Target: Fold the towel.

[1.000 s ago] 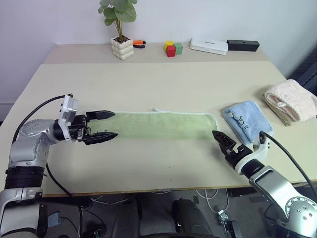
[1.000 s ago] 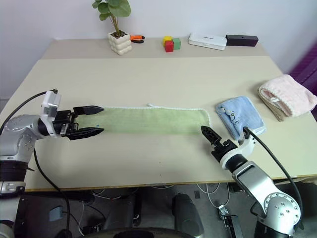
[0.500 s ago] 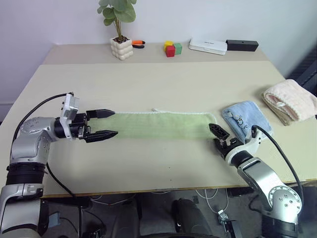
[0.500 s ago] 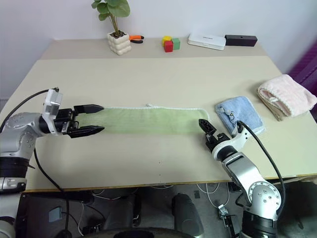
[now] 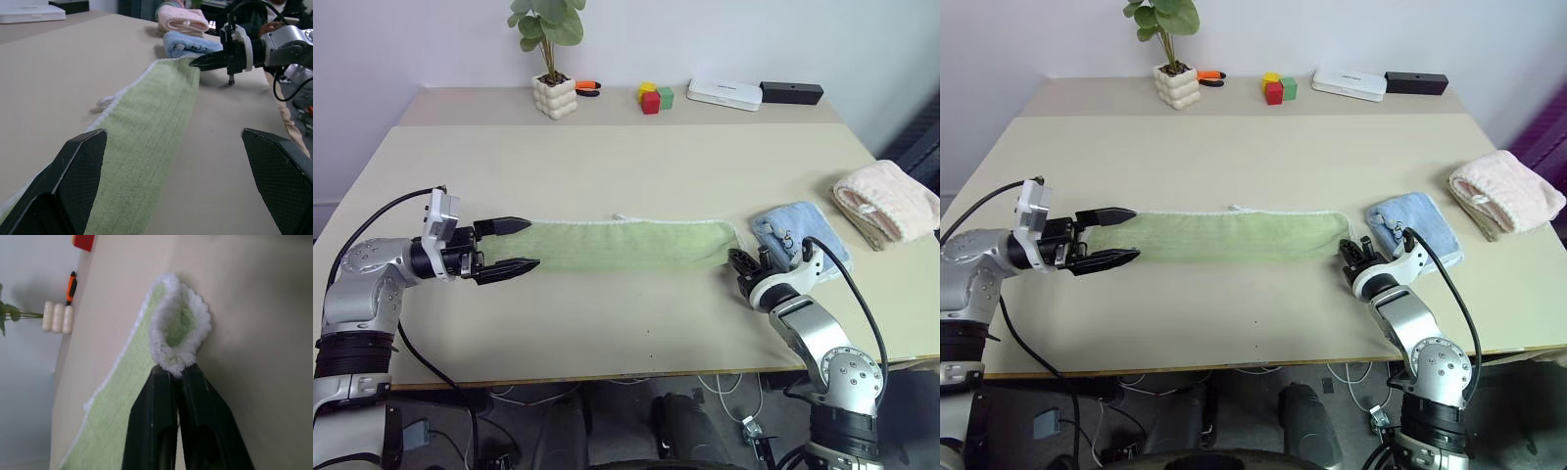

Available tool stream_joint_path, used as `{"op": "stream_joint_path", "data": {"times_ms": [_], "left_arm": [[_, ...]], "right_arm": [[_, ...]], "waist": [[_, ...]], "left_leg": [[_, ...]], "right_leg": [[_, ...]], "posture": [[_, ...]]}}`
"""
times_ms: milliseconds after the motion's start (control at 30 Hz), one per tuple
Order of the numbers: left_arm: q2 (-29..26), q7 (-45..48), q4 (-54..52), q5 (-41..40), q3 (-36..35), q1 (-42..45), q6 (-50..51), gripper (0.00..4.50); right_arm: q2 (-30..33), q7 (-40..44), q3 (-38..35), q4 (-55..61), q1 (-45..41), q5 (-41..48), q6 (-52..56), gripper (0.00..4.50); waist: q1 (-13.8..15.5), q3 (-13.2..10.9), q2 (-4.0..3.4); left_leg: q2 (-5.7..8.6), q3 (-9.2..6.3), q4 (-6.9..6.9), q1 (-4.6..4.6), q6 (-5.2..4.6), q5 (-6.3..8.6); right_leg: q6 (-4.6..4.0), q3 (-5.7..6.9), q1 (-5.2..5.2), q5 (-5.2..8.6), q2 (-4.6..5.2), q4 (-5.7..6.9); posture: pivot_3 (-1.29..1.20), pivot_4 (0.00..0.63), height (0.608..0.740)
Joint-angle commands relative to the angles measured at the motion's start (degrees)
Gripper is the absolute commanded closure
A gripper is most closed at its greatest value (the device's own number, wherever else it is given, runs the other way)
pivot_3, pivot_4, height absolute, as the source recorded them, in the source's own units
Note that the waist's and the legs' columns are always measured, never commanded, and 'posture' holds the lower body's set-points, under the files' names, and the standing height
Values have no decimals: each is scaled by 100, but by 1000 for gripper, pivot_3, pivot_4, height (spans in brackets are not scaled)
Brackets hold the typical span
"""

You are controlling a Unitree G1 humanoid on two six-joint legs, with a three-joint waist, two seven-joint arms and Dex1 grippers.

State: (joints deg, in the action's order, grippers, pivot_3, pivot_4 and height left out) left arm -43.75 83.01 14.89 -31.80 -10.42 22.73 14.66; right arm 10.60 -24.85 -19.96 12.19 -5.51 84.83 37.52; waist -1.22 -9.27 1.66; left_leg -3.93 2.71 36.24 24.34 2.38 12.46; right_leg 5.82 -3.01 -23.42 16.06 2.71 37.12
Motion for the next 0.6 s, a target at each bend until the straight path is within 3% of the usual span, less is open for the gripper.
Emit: {"op": "stream_joint_path", "data": {"times_ms": [33, 367, 500, 600], "left_arm": [[0, -68, -140, -77, -155, 41, -75, 0], [-77, -155, 153, -80, -299, 200, -143, 0], [-139, -166, 252, -70, -415, 270, -176, 0], [-129, -198, 234, -68, -434, 254, -178, 0]], "right_arm": [[291, 217, 68, 93, -13, -298, 164, 4454], [1711, 1270, -112, -126, -909, -701, 694, 4454], [2350, 2311, 835, 461, -1217, -1758, 916, 4454], [2465, 2902, 1381, 803, -1410, -2291, 893, 4454]], "waist": [[4, 0, -1], [16, -8, -13], [16, -9, -13], [1, -10, -15]], "left_leg": [[0, 0, 0, 0, 0, 0], [3, 4, -6, 4, 0, 0], [3, 3, -11, 7, -1, 1], [1, 4, -10, 7, -2, 1]], "right_leg": [[0, 0, 0, 0, 0, 0], [1, -1, -9, 0, -1, 0], [3, 1, -14, -1, -3, 1], [3, -1, -19, -1, -5, 2]], "posture": [[0, 150, 740], [0, 150, 740], [0, 150, 740], [0, 150, 740]]}}
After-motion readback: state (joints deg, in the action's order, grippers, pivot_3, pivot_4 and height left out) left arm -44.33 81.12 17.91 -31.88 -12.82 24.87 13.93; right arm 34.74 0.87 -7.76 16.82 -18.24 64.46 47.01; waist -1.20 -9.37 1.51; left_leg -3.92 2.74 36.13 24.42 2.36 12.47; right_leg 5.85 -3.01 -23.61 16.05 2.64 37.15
